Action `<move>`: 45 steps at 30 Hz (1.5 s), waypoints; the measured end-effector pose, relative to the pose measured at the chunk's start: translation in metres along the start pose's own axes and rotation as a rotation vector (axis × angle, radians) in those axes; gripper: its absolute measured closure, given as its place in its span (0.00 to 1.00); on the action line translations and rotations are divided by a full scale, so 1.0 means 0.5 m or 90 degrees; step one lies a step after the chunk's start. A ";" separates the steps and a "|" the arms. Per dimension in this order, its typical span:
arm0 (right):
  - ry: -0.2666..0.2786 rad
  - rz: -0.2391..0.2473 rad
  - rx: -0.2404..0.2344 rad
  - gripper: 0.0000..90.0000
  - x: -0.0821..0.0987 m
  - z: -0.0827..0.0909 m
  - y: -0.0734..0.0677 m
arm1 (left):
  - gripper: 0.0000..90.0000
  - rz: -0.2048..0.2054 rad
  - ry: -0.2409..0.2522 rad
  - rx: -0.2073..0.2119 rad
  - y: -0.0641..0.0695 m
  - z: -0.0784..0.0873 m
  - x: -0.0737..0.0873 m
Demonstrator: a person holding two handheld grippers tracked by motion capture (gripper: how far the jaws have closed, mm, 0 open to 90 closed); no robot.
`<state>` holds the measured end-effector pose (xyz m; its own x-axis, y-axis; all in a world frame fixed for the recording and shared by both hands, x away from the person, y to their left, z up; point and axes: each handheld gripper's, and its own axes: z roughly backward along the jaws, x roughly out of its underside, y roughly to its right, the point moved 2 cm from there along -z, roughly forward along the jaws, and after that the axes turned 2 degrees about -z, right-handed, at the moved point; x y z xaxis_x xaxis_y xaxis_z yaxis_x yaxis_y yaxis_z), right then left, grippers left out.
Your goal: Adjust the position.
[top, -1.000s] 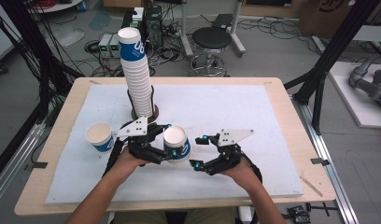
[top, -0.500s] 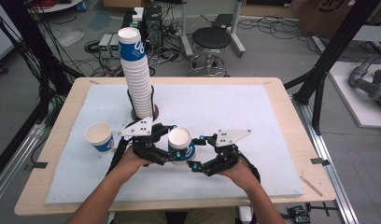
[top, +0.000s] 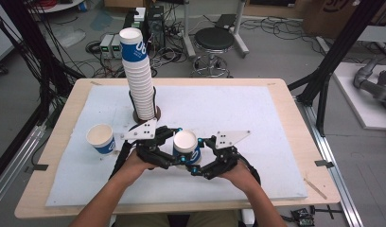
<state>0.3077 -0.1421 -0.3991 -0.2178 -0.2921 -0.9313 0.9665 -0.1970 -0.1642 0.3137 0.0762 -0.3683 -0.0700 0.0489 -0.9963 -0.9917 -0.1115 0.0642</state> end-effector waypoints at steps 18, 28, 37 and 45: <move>-0.036 0.027 0.011 0.31 -0.002 0.010 -0.004 | 0.25 0.021 -0.041 -0.028 0.002 -0.004 0.016; -0.050 0.026 0.010 0.31 0.002 0.017 -0.002 | 0.19 0.018 -0.056 -0.041 0.005 0.007 0.016; -0.052 0.028 0.029 0.32 0.001 0.041 0.004 | 0.19 0.029 -0.057 -0.048 0.001 0.039 0.010; -0.093 0.034 0.044 0.32 0.009 0.053 0.015 | 0.19 0.034 -0.084 -0.056 -0.001 0.059 0.004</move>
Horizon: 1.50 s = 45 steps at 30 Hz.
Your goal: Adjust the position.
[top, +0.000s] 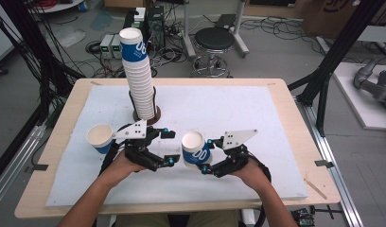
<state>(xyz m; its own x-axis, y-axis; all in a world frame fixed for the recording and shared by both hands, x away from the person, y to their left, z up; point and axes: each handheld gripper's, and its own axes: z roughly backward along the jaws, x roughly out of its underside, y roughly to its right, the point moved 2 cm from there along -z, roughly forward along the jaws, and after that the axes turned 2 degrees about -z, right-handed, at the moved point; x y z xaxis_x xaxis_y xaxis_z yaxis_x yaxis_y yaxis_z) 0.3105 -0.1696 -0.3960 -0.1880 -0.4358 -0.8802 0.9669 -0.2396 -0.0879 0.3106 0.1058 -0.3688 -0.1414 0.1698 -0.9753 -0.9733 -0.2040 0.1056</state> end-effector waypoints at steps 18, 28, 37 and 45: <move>-0.164 0.080 0.001 0.32 -0.019 -0.017 -0.004 | 0.19 -0.014 -0.106 0.013 0.008 -0.023 -0.010; -0.213 0.110 -0.003 0.32 -0.034 -0.022 -0.006 | 0.19 -0.037 -0.170 0.030 0.008 -0.036 -0.024; -0.260 0.136 -0.009 0.32 -0.039 -0.035 -0.014 | 0.19 -0.048 -0.259 0.051 0.009 -0.059 -0.027; -0.296 0.157 -0.007 0.32 -0.047 -0.044 -0.021 | 0.20 -0.047 -0.309 0.063 0.009 -0.082 -0.024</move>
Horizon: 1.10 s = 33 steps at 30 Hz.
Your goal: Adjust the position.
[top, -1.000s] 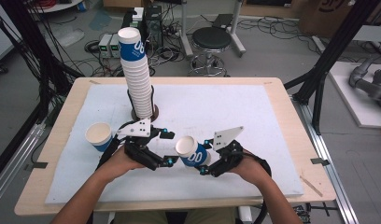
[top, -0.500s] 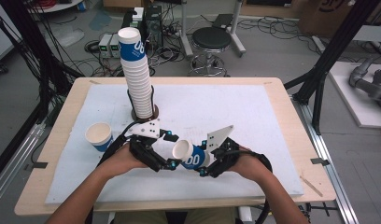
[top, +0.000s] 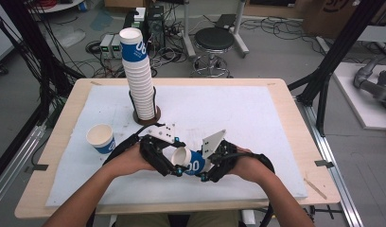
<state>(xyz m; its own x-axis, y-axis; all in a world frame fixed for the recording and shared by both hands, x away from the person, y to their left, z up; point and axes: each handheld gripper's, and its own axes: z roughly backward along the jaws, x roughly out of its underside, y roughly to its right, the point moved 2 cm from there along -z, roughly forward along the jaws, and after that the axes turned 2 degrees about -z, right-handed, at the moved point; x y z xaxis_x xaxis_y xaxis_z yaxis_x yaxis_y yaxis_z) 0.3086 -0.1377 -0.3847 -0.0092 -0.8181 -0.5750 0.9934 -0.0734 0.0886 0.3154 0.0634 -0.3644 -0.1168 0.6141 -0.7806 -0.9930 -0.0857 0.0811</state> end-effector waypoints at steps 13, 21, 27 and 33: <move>-0.046 0.019 -0.001 0.32 -0.003 -0.009 -0.008 | 0.31 0.001 -0.042 0.026 -0.001 -0.029 0.005; -0.048 0.018 -0.002 0.30 -0.001 -0.005 -0.007 | 0.33 -0.011 -0.030 0.018 0.000 -0.028 0.007; 0.013 -0.019 -0.001 0.23 0.003 0.007 -0.003 | 0.33 -0.021 -0.001 0.018 -0.001 -0.017 0.010; 0.091 -0.038 0.007 0.23 0.009 0.034 -0.004 | 0.33 -0.007 0.036 0.018 -0.003 -0.006 0.030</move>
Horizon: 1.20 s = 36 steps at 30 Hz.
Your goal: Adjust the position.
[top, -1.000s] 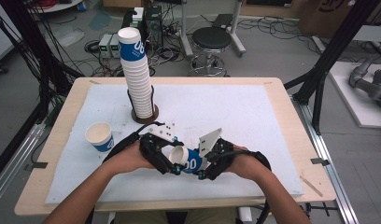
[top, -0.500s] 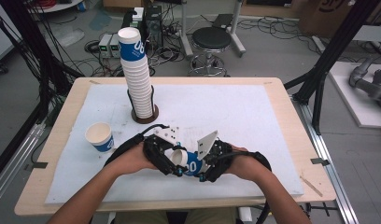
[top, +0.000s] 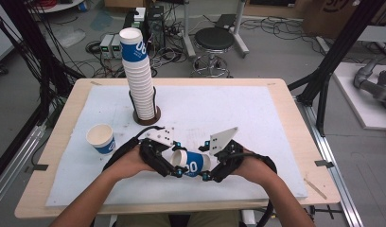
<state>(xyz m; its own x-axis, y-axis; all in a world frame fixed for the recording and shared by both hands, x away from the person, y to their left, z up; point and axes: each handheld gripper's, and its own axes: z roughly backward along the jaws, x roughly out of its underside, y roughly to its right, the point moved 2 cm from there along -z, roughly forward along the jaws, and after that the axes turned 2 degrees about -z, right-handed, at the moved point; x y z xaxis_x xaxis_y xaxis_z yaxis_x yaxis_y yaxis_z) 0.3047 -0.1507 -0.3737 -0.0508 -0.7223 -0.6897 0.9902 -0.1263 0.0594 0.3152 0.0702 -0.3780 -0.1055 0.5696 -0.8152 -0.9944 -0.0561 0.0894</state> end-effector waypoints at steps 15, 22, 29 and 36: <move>0.146 -0.065 0.037 0.23 0.019 0.040 0.007 | 0.33 0.028 0.102 -0.023 -0.005 0.027 0.044; 0.181 -0.093 0.051 0.23 0.035 0.050 0.008 | 0.32 0.041 0.164 -0.034 -0.009 0.036 0.066; 0.218 -0.123 0.061 0.23 0.055 0.049 0.007 | 0.32 0.054 0.225 -0.034 -0.011 0.043 0.087; 0.241 -0.147 0.070 0.23 0.075 0.044 0.003 | 0.32 0.061 0.260 -0.030 -0.009 0.047 0.102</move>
<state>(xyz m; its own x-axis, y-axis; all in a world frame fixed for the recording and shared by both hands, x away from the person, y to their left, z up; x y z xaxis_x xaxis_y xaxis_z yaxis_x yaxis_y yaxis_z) 0.3016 -0.1930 -0.3838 -0.1978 -0.3703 -0.9076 0.9379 -0.3407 -0.0654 0.3145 0.1187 -0.4064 -0.1808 0.1893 -0.9651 -0.9783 -0.1357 0.1566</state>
